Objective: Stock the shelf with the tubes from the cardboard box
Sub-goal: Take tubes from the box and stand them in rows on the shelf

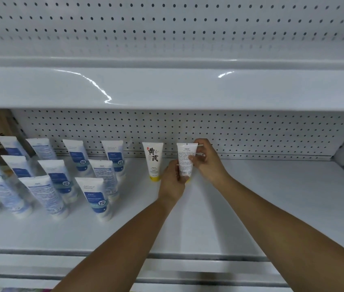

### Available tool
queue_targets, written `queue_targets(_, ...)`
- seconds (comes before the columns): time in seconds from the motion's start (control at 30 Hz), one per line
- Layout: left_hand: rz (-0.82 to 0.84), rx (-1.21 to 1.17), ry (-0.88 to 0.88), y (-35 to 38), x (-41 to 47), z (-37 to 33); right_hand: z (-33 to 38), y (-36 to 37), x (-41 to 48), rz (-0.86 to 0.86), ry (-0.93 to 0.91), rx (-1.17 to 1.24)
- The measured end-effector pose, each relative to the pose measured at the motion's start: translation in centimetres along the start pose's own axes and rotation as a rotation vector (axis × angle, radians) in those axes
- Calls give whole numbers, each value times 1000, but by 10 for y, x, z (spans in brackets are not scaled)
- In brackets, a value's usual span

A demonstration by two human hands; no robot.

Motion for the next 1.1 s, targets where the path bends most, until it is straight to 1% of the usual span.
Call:
queue_targets(0.23, 31, 125, -2, -6, -3, -8, 0, -4, -3, 34, 29, -24)
queue_targets(0.37, -43, 231, -42, -8, -14, -8, 6, -16, -15, 25, 83, -7)
queue_targets(0.47, -72, 316, -52, -15, -28, -26, 11, -33, -27, 4, 116, -155)
queue_targets(0.53, -54, 411, -43, -21, -35, -35, 11, -49, -35, 38, 117, -310)
queue_targets(0.63, 48, 576, -15, -34, -47, -50, 11, -72, -51, 161, 78, -575)
queue_targets(0.7, 114, 675, 21, -43, -54, -59, 14, -85, -63, 217, 53, -704)
queue_targets(0.8, 202, 825, 74, -54, -61, -75, 24, -97, -78, 277, -1, -804)
queue_targets(0.93, 213, 1020, 166, -68, -67, -95, 44, -107, -89, 344, -106, -909)
queue_targets(1.1, 181, 1075, 155, -89, -84, -111, 66, -101, -99, 374, -194, -923)
Point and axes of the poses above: each hand's wrist, its own x-axis towards the middle knuckle, its own y-axis out of the palm, z = x × y, the point moved 1 cm from there along x, towards the middle knuckle, and after that the axes turned 6 degrees about -z, right-handed, at the moved point
